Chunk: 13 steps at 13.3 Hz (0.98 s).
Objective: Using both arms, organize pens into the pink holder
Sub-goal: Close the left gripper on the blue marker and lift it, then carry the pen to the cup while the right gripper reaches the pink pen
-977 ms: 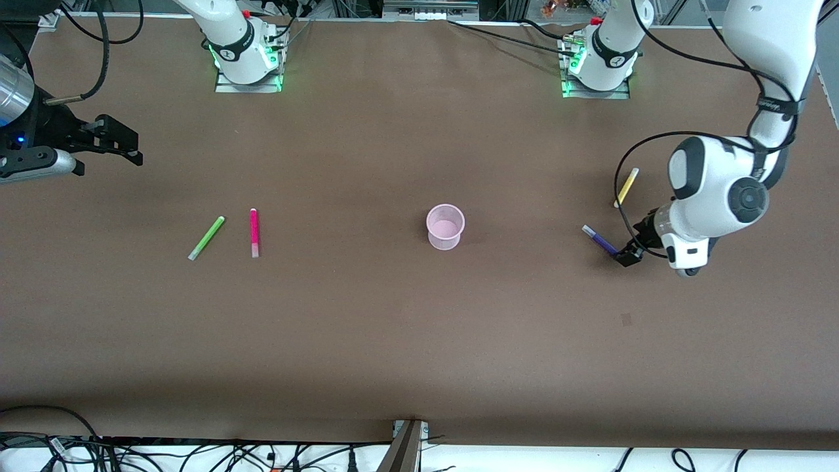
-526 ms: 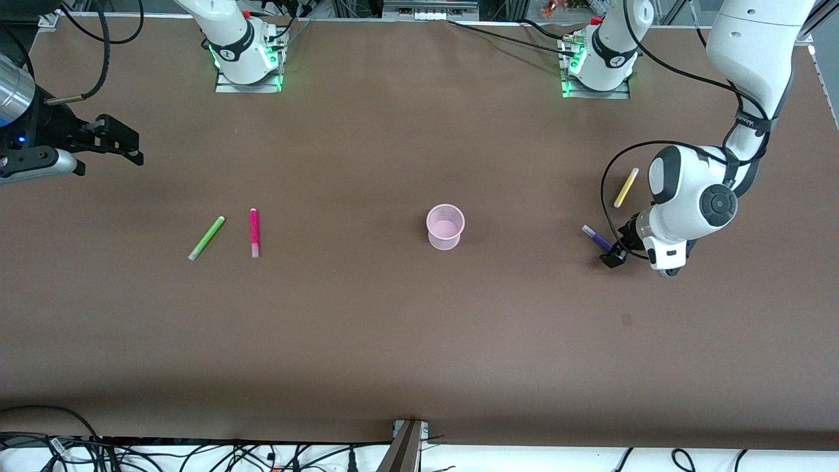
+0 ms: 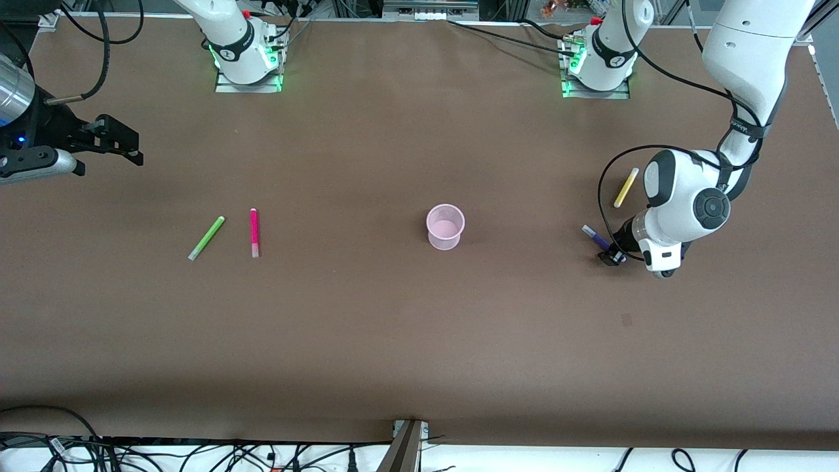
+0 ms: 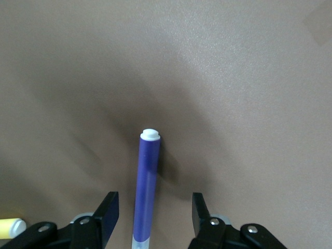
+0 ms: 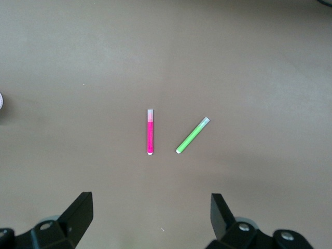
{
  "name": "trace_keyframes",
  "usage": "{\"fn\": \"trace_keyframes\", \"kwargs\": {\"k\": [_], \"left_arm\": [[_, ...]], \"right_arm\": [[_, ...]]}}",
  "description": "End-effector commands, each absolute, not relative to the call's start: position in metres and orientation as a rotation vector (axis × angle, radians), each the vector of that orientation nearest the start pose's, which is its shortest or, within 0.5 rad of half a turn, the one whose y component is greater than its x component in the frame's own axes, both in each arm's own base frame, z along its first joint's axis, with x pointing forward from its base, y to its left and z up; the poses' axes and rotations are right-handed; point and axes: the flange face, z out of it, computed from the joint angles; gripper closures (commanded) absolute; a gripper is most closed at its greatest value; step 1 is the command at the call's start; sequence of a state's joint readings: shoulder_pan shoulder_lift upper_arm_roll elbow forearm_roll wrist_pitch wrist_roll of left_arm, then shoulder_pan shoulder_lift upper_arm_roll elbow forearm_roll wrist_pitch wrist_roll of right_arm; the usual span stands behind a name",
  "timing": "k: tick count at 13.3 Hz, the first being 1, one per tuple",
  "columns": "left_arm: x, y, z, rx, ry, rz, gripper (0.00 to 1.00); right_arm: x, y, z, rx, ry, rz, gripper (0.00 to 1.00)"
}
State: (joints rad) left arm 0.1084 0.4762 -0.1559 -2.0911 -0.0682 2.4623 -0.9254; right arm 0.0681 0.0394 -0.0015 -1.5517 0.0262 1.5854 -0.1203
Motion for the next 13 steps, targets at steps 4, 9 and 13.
{"fn": "trace_keyframes", "kwargs": {"k": [4,9,13], "left_arm": [[0.569,-0.027,0.172,-2.826,-1.383,0.211,0.37],[0.57,-0.025,0.169,-2.827,-1.353,0.205,0.71],[0.576,-0.025,0.18,-2.837,-1.356,0.175,1.0]], "right_arm": [[0.585,0.042,0.596,-3.092,-0.313,0.053,0.0],[0.597,0.042,0.578,-3.107,-0.3,0.066,0.0],[0.601,0.044,0.571,-3.107,-0.321,0.073,0.0]]}}
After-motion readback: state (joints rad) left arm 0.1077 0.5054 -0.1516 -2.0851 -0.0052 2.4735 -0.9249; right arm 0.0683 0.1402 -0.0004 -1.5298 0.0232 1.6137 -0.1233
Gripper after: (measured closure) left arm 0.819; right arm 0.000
